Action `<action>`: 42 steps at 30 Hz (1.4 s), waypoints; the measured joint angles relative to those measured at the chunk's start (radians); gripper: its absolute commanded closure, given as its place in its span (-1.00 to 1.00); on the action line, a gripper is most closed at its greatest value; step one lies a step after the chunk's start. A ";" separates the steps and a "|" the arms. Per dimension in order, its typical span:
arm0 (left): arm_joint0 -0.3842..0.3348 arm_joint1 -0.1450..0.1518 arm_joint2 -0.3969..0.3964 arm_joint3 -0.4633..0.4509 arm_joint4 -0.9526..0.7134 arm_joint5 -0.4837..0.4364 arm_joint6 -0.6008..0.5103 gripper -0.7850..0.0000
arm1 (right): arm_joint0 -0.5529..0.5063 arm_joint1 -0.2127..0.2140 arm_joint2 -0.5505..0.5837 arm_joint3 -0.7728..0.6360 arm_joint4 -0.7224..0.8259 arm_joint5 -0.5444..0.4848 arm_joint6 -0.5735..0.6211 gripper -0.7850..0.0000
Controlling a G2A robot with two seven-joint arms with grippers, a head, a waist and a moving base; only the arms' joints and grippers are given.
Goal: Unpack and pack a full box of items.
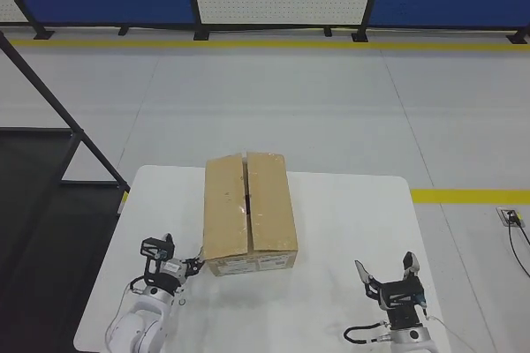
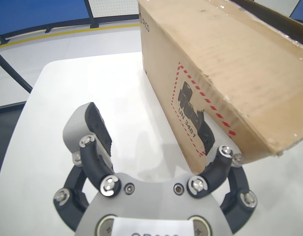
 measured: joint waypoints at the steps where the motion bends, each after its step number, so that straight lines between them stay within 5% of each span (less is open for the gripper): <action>1: 0.004 0.000 0.001 -0.006 0.002 -0.005 0.002 -1.00 | 0.001 0.000 0.000 0.000 0.002 -0.004 0.003 -1.00; 19: 0.050 0.004 -0.024 -0.042 0.010 -0.029 0.005 -1.00 | 0.023 -0.002 -0.005 0.011 -0.049 -0.036 0.004 -1.00; 32: 0.056 0.002 0.011 -0.089 0.055 -0.073 -0.019 -1.00 | 0.120 -0.012 -0.185 0.046 -0.583 0.020 -0.028 -1.00; 42: 0.044 -0.004 0.048 -0.100 0.060 -0.096 -0.016 -1.00 | 0.182 -0.031 -0.254 0.092 -0.673 0.082 0.043 -1.00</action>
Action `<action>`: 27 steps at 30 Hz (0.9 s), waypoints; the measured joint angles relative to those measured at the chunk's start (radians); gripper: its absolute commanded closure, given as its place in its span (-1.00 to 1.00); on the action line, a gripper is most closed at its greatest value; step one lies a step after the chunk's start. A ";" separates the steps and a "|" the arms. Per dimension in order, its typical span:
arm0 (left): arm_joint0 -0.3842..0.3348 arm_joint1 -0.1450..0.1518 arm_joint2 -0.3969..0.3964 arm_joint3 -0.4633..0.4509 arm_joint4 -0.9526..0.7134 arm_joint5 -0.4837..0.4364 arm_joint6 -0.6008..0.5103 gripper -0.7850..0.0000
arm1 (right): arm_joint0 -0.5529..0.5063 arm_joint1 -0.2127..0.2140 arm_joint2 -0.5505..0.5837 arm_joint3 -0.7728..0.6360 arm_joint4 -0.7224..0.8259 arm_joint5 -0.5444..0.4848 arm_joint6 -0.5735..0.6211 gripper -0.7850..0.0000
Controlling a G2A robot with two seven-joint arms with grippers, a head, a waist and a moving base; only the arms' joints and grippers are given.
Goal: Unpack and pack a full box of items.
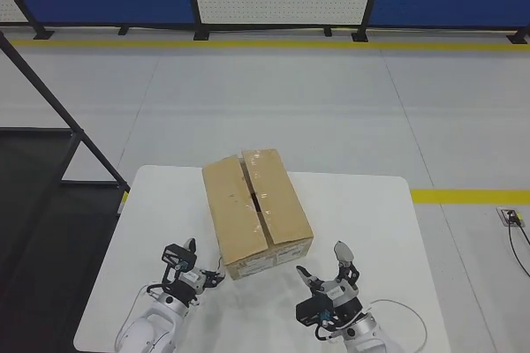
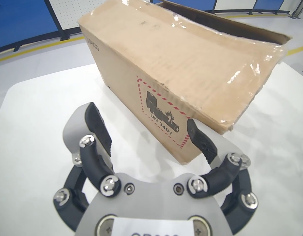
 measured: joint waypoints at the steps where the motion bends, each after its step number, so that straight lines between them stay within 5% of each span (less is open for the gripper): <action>1: -0.001 -0.001 0.002 0.003 0.000 0.000 -0.001 -1.00 | 0.000 0.000 0.000 0.000 0.000 0.000 0.000 -1.00; 9: -0.012 0.003 -0.024 0.053 -0.019 -0.033 -0.016 -1.00 | -0.017 -0.001 0.012 -0.013 0.039 0.001 -0.029 -1.00; 27: -0.061 -0.015 0.099 0.030 0.050 -0.059 -0.021 -1.00 | 0.039 -0.014 0.034 0.052 0.085 -0.007 -0.086 -1.00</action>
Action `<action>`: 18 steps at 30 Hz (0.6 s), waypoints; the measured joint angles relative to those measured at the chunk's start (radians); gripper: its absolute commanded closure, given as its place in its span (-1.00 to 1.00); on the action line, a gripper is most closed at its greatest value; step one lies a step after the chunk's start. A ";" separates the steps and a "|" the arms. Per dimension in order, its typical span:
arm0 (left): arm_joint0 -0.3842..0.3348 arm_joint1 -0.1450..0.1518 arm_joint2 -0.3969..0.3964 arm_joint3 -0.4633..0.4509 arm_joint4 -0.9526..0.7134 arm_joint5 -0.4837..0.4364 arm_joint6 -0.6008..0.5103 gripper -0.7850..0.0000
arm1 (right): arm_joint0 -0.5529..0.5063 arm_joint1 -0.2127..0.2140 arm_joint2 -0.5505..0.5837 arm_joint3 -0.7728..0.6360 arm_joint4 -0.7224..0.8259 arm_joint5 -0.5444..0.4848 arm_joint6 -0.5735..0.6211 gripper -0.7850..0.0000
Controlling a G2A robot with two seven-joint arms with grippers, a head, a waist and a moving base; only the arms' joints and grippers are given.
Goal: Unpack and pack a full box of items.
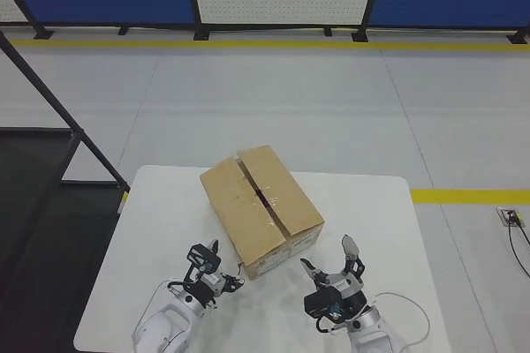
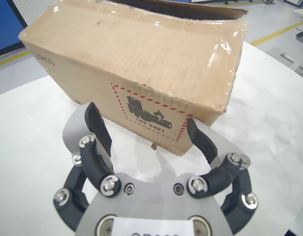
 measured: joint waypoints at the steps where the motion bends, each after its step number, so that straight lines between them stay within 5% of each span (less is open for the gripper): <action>1: -0.005 -0.001 0.008 0.000 0.002 -0.001 -0.002 -1.00 | 0.005 0.000 0.002 0.005 -0.004 -0.002 0.001 -1.00; 18: -0.050 -0.011 0.042 0.014 0.037 0.014 0.016 -1.00 | 0.046 -0.007 0.026 0.056 -0.063 0.022 0.015 -1.00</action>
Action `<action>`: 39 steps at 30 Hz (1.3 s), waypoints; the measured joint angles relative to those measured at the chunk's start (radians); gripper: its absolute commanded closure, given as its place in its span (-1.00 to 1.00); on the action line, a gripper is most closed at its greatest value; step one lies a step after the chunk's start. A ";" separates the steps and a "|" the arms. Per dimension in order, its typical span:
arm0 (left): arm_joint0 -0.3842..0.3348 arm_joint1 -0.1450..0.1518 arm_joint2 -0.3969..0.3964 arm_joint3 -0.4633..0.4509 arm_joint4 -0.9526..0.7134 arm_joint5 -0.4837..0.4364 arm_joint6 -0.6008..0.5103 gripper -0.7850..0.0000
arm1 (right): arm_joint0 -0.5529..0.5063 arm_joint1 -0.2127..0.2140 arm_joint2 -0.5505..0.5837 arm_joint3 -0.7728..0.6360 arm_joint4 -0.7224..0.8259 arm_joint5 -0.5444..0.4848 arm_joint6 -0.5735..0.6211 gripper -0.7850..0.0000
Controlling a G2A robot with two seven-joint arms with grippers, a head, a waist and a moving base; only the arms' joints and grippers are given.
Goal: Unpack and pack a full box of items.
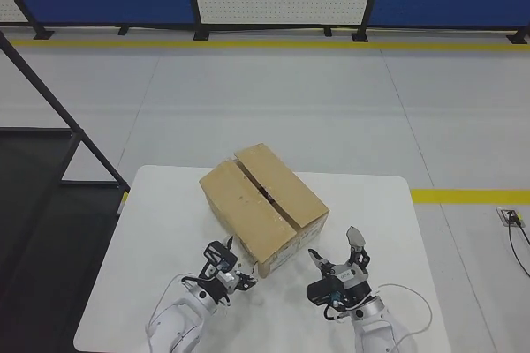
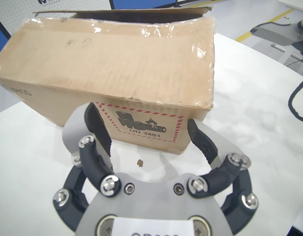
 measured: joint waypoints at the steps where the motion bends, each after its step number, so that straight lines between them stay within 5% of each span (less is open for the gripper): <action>1: 0.010 0.003 -0.026 -0.005 -0.019 0.012 0.011 -1.00 | 0.000 0.000 0.000 0.000 0.000 0.000 0.000 -1.00; 13: 0.121 0.037 -0.324 -0.078 -0.172 0.054 0.023 -1.00 | 0.030 -0.006 -0.009 0.007 -0.040 0.014 0.031 -1.00; 21: 0.150 0.042 -0.399 -0.103 -0.252 0.050 0.025 -1.00 | 0.171 -0.022 -0.057 0.124 -0.145 -0.012 0.077 -1.00; 27: 0.173 0.042 -0.414 -0.105 -0.265 0.053 0.036 -1.00 | 0.220 -0.033 -0.085 0.173 -0.194 -0.004 0.095 -0.45; 29: 0.175 0.042 -0.414 -0.104 -0.266 0.052 0.037 -1.00 | 0.229 -0.036 -0.086 0.182 -0.199 0.012 0.093 -0.13; 39: 0.171 0.041 -0.411 -0.107 -0.262 0.049 0.034 -1.00 | 0.284 -0.054 -0.115 0.248 -0.189 -0.019 0.099 0.11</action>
